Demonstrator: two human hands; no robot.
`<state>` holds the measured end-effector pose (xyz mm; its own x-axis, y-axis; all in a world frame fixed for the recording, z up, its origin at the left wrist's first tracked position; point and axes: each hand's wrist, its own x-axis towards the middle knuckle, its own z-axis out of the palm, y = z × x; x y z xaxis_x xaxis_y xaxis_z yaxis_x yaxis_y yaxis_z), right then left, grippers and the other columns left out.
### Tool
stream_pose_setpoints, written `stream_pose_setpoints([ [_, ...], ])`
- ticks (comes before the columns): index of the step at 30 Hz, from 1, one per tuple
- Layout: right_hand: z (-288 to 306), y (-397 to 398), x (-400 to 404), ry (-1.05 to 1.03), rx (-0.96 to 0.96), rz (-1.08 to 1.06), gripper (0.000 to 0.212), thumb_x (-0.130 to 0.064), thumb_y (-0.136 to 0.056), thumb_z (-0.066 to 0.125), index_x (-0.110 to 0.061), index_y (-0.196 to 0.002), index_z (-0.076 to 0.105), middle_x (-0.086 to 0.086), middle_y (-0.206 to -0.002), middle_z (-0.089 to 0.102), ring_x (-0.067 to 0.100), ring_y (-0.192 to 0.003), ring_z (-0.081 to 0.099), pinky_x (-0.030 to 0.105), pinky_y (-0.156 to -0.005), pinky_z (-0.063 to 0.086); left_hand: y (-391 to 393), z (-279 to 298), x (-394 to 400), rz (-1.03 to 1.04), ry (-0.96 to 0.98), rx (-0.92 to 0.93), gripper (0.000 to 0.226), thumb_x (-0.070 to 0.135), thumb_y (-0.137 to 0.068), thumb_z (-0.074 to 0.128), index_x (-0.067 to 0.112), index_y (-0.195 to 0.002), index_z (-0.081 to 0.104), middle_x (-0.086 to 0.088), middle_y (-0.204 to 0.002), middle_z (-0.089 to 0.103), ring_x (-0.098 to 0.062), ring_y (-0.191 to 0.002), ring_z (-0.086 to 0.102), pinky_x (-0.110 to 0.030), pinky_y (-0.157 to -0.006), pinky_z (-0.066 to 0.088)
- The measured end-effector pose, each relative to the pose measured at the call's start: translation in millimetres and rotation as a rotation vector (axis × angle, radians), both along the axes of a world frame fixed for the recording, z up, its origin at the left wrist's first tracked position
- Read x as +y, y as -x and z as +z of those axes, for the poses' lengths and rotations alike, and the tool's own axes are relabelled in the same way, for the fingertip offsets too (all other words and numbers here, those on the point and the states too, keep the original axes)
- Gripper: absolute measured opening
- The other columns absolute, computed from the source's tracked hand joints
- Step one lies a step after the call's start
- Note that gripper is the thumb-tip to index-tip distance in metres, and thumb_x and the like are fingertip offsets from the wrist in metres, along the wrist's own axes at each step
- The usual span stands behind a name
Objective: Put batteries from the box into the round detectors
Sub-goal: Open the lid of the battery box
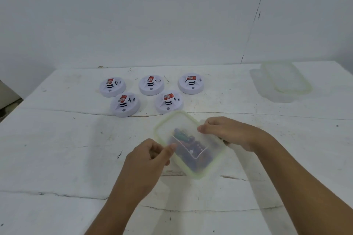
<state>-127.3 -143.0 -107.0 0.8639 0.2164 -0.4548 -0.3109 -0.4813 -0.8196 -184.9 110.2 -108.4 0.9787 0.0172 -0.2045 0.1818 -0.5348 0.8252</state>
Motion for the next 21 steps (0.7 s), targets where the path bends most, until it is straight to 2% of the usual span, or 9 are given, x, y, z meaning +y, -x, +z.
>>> stream_pose_setpoints([
  [3, -0.8, 8.6, 0.4, -0.079, 0.075, 0.012, 0.033, -0.046, -0.098, 0.065, -0.018, -0.086, 0.053, -0.013, -0.066, 0.064, 0.005, -0.059, 0.061, 0.019, -0.061, 0.049, -9.2, -5.0, -9.8, -0.031, 0.041, 0.040, 0.054, 0.071, -0.080, 0.064, 0.020, -0.094, 0.052, 0.005, -0.074, 0.067, -0.012, -0.062, 0.057, -0.033, -0.063, 0.052],
  [5, -0.1, 8.5, 3.0, -0.089, 0.036, -0.070, 0.045, -0.059, -0.096, 0.061, -0.015, -0.090, 0.054, -0.013, -0.063, 0.062, 0.003, -0.055, 0.060, 0.017, -0.058, 0.048, -18.0, -5.8, -15.5, -0.076, 0.039, 0.055, 0.060, 0.077, -0.075, 0.060, 0.023, -0.098, 0.048, 0.001, -0.078, 0.065, -0.014, -0.065, 0.058, -0.029, -0.060, 0.048],
  [8, -3.8, 4.4, 5.9, -0.082, -0.054, -0.232, 0.057, -0.069, -0.094, 0.055, -0.013, -0.093, 0.052, -0.011, -0.064, 0.052, 0.002, -0.048, 0.050, 0.015, -0.052, 0.044, -35.2, -3.2, -19.4, -0.107, 0.078, 0.066, 0.056, 0.072, -0.079, 0.066, 0.023, -0.102, 0.052, -0.001, -0.084, 0.069, -0.011, -0.065, 0.059, -0.028, -0.062, 0.048],
  [10, -11.7, 6.2, 10.6, -0.060, -0.122, -0.295, 0.055, -0.073, -0.091, 0.058, -0.019, -0.086, 0.044, -0.009, -0.066, 0.048, 0.007, -0.051, 0.045, 0.019, -0.052, 0.040, -46.8, -3.8, -21.3, -0.113, 0.124, 0.087, 0.057, 0.073, -0.080, 0.066, 0.022, -0.102, 0.056, 0.001, -0.083, 0.068, -0.008, -0.060, 0.056, -0.027, -0.062, 0.045],
  [12, -24.4, 9.3, 13.6, -0.035, -0.180, -0.347, 0.059, -0.078, -0.087, 0.058, -0.021, -0.083, 0.044, -0.005, -0.071, 0.050, 0.013, -0.060, 0.047, 0.028, -0.057, 0.038, -57.8, -7.9, -26.6, -0.098, 0.141, 0.118, 0.057, 0.074, -0.084, 0.063, 0.019, -0.102, 0.059, 0.000, -0.085, 0.067, -0.008, -0.062, 0.056, -0.026, -0.063, 0.044],
  [14, -32.7, 12.3, 14.8, -0.018, -0.223, -0.378, 0.068, -0.081, -0.084, 0.057, -0.013, -0.085, 0.052, 0.003, -0.074, 0.058, 0.016, -0.063, 0.052, 0.033, -0.061, 0.041, -67.0, -13.4, -33.3, -0.093, 0.154, 0.169, 0.062, 0.074, -0.087, 0.060, 0.014, -0.104, 0.061, -0.002, -0.094, 0.071, -0.015, -0.074, 0.065, -0.029, -0.068, 0.047],
  [16, -33.2, 12.2, 15.6, -0.009, -0.240, -0.402, 0.077, -0.081, -0.084, 0.055, -0.005, -0.097, 0.061, 0.006, -0.080, 0.067, 0.015, -0.065, 0.058, 0.034, -0.064, 0.045, -76.4, -17.5, -36.6, -0.106, 0.193, 0.221, 0.063, 0.073, -0.087, 0.061, 0.014, -0.108, 0.064, -0.003, -0.100, 0.075, -0.022, -0.087, 0.072, -0.036, -0.074, 0.052],
  [18, -33.3, 11.4, 15.7, -0.009, -0.258, -0.421, 0.076, -0.079, -0.086, 0.056, -0.004, -0.095, 0.060, 0.002, -0.077, 0.065, 0.013, -0.064, 0.057, 0.032, -0.064, 0.044, -85.2, -17.0, -33.9, -0.157, 0.241, 0.275, 0.064, 0.074, -0.085, 0.064, 0.015, -0.112, 0.067, -0.002, -0.098, 0.077, -0.025, -0.084, 0.072, -0.039, -0.075, 0.053],
  [21, -34.5, 10.7, 17.1, 0.027, -0.286, -0.444, 0.063, -0.074, -0.090, 0.057, -0.012, -0.081, 0.052, -0.004, -0.070, 0.056, 0.010, -0.057, 0.051, 0.028, -0.060, 0.041, -90.9, -15.1, -28.9, -0.231, 0.274, 0.335, 0.074, 0.078, -0.078, 0.069, 0.013, -0.115, 0.069, -0.002, -0.088, 0.073, -0.023, -0.073, 0.058, -0.036, -0.071, 0.042],
])
